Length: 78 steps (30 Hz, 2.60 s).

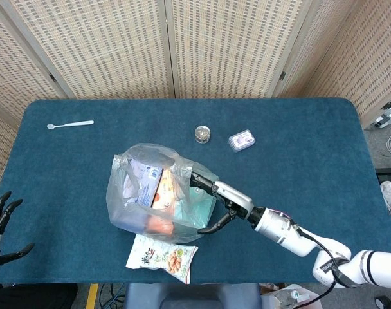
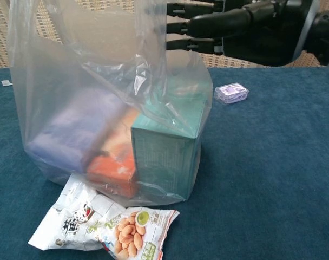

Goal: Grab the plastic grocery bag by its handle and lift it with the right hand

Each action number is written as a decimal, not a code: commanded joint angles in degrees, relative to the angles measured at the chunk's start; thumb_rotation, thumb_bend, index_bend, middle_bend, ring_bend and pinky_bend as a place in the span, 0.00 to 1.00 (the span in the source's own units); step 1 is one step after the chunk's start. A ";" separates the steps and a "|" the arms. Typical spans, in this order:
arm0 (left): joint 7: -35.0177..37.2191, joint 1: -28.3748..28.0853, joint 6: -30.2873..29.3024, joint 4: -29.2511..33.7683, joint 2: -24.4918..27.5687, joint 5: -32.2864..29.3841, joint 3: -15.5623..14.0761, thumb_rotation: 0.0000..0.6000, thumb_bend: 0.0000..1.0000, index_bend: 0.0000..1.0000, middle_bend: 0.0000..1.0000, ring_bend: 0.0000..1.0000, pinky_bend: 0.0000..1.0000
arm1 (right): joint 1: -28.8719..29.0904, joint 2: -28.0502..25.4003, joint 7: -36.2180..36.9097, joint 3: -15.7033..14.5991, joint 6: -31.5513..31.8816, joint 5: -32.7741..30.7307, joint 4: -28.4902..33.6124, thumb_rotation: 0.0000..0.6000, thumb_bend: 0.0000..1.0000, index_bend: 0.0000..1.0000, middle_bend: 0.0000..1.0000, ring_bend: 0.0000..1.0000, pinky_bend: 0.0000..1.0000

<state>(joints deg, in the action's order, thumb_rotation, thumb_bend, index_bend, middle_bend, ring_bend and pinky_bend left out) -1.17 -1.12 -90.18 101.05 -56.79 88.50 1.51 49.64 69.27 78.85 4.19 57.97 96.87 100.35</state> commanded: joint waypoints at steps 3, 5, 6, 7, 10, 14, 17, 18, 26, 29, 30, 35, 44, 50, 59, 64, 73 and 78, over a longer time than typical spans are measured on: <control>0.07 0.27 -0.43 0.18 0.28 0.14 -0.02 1.00 0.00 0.15 0.02 0.08 0.00 | 2.43 2.13 0.97 1.23 -2.35 -1.43 -1.07 1.00 0.03 0.00 0.01 0.00 0.05; 0.26 0.47 -0.54 0.20 0.42 0.10 -0.15 1.00 0.00 0.15 0.02 0.08 0.00 | 3.27 2.74 0.88 1.53 -3.00 -1.57 -1.44 1.00 0.03 0.00 0.01 0.00 0.05; 0.34 0.57 -0.61 0.18 0.50 0.03 -0.17 1.00 0.00 0.15 0.02 0.08 0.00 | 3.58 2.96 0.83 1.67 -3.22 -1.69 -1.59 1.00 0.03 0.00 0.01 0.00 0.05; 0.36 0.67 -0.72 0.14 0.59 -0.06 -0.16 1.00 0.00 0.15 0.02 0.08 0.00 | 3.93 3.24 0.73 1.88 -3.45 -1.91 -1.78 1.00 0.03 0.00 0.02 0.00 0.05; 0.54 0.93 -0.98 0.08 0.76 -0.20 -0.17 1.00 0.00 0.15 0.02 0.08 0.00 | 4.55 3.94 0.42 2.42 -3.90 -2.93 -2.36 1.00 0.03 0.00 0.03 0.00 0.05; 0.57 0.98 -0.86 0.03 0.94 -0.31 -0.18 1.00 0.00 0.15 0.02 0.08 0.00 | 4.74 5.53 -1.20 3.57 -4.39 -5.93 -3.70 1.00 0.04 0.00 0.07 0.00 0.05; 0.75 0.79 -0.60 -0.05 1.10 -0.44 -0.01 1.00 0.00 0.15 0.02 0.08 0.00 | 4.79 7.02 -2.64 4.70 -4.74 -8.50 -4.80 1.00 0.06 0.00 0.11 0.01 0.05; 1.08 0.59 -0.36 -0.14 1.18 -0.62 0.17 1.00 0.00 0.15 0.02 0.08 0.00 | 4.92 7.62 -2.94 5.19 -5.01 -9.42 -5.32 1.00 0.07 0.00 0.12 0.02 0.05; 2.39 -0.74 0.71 -0.34 2.10 -1.50 1.57 1.00 0.00 0.15 0.02 0.09 0.00 | 7.04 9.35 -1.59 6.46 -8.33 -9.87 -8.11 1.00 0.09 0.08 0.27 0.15 0.20; 2.49 -1.12 0.90 -0.20 2.53 -1.66 1.96 1.00 0.00 0.15 0.02 0.09 0.00 | 7.09 9.16 -0.35 6.18 -8.12 -8.74 -8.49 1.00 0.09 0.10 0.28 0.16 0.23; 2.48 -1.29 0.66 -0.12 2.67 -1.72 2.35 1.00 0.00 0.15 0.02 0.09 0.00 | 7.01 9.06 0.43 6.09 -7.79 -8.28 -8.58 1.00 0.09 0.11 0.28 0.17 0.24; 4.94 -2.60 -0.04 0.73 3.35 -1.95 4.58 1.00 0.00 0.20 0.06 0.12 0.04 | 7.00 8.48 2.77 5.25 -6.59 -5.84 -8.87 1.00 0.10 0.13 0.28 0.19 0.27; 14.48 -8.52 3.33 6.17 7.30 -2.72 10.30 1.00 0.00 0.28 0.18 0.23 0.17 | 6.41 6.78 4.62 3.17 -3.94 -3.01 -8.53 1.00 0.10 0.13 0.28 0.19 0.27; 22.18 -14.20 9.61 7.65 8.87 -3.50 13.28 1.00 0.00 0.29 0.25 0.28 0.22 | 6.33 6.53 4.44 2.66 -3.61 -3.39 -8.20 1.00 0.10 0.13 0.28 0.18 0.27; 28.61 -23.29 20.30 5.83 9.53 -2.80 15.32 1.00 0.00 0.30 0.25 0.24 0.22 | 6.09 6.04 3.56 1.88 -3.55 -3.85 -7.73 1.00 0.10 0.13 0.28 0.18 0.27; 33.86 -27.92 26.07 5.47 8.89 -5.14 16.69 1.00 0.00 0.30 0.24 0.20 0.19 | 6.04 5.81 2.88 1.65 -3.80 -4.22 -7.36 1.00 0.10 0.13 0.28 0.18 0.27; 41.73 -34.16 34.24 4.54 8.22 -8.38 18.38 1.00 0.09 0.37 0.21 0.14 0.16 | 6.00 5.68 2.32 1.65 -4.10 -4.87 -7.22 1.00 0.10 0.13 0.28 0.19 0.27; 42.34 -36.01 35.69 3.91 6.92 -9.42 18.66 1.00 0.13 0.42 0.20 0.14 0.16 | 5.89 5.62 2.57 1.59 -4.05 -4.92 -7.37 1.00 0.10 0.13 0.28 0.18 0.27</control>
<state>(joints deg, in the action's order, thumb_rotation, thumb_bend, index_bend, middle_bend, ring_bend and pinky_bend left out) 40.98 -36.77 -54.82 105.15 -49.54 79.41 20.04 55.54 74.89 81.42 5.77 53.91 91.95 92.98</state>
